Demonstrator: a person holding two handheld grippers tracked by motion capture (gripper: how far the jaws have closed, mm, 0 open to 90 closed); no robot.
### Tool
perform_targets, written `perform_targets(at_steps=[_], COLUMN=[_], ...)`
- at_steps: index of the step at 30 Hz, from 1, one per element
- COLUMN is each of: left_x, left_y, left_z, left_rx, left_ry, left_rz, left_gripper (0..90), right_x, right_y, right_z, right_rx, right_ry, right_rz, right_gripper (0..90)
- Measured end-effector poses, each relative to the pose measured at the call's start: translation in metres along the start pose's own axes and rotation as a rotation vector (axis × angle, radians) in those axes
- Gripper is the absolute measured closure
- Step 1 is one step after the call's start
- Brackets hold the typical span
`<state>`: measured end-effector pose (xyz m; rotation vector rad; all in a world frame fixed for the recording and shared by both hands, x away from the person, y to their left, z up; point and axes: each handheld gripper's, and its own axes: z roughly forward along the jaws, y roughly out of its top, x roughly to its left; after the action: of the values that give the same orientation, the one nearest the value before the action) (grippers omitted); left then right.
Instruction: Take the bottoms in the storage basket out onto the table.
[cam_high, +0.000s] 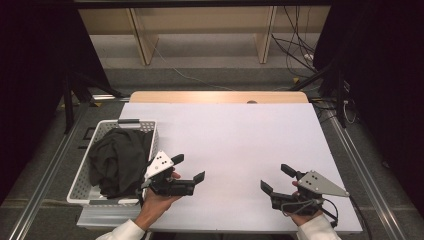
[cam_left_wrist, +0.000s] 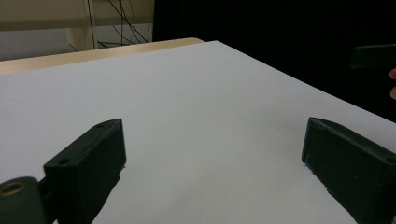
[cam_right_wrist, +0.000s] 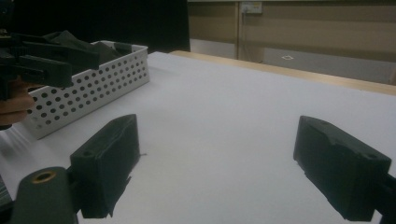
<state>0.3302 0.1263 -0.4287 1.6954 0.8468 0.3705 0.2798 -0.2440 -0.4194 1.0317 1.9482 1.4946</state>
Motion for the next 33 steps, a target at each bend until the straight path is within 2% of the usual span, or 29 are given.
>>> perform_targets(at_steps=[13,17,21,23,28,33], left_x=[-0.003,-0.004,0.0,0.002,0.006,0.009], left_y=[0.0,0.003,0.005,0.008,0.017,0.032], left_z=[0.003,0.001,-0.001,-0.004,-0.009,-0.013], left_rx=[0.005,-0.006,-0.014,-0.025,-0.046,-0.04], left_ry=[-0.002,0.026,0.044,0.067,0.101,0.138], left_rz=[0.005,0.028,0.007,0.014,0.009,0.034], left_gripper=[6.1,6.0,6.1,6.1,6.0,6.1], right_x=[0.001,0.002,0.002,0.002,0.002,0.003], right_y=[0.0,0.0,0.0,0.0,0.0,-0.002], right_z=[0.001,0.001,0.001,0.001,0.001,0.003], right_rx=[0.001,0.003,0.003,0.001,0.003,0.012], right_ry=[-0.003,-0.006,-0.008,-0.008,-0.007,-0.012], right_rz=[-0.003,-0.013,-0.018,-0.017,-0.016,-0.023], right_gripper=[15.4,15.4,15.4,15.4,15.4,15.4])
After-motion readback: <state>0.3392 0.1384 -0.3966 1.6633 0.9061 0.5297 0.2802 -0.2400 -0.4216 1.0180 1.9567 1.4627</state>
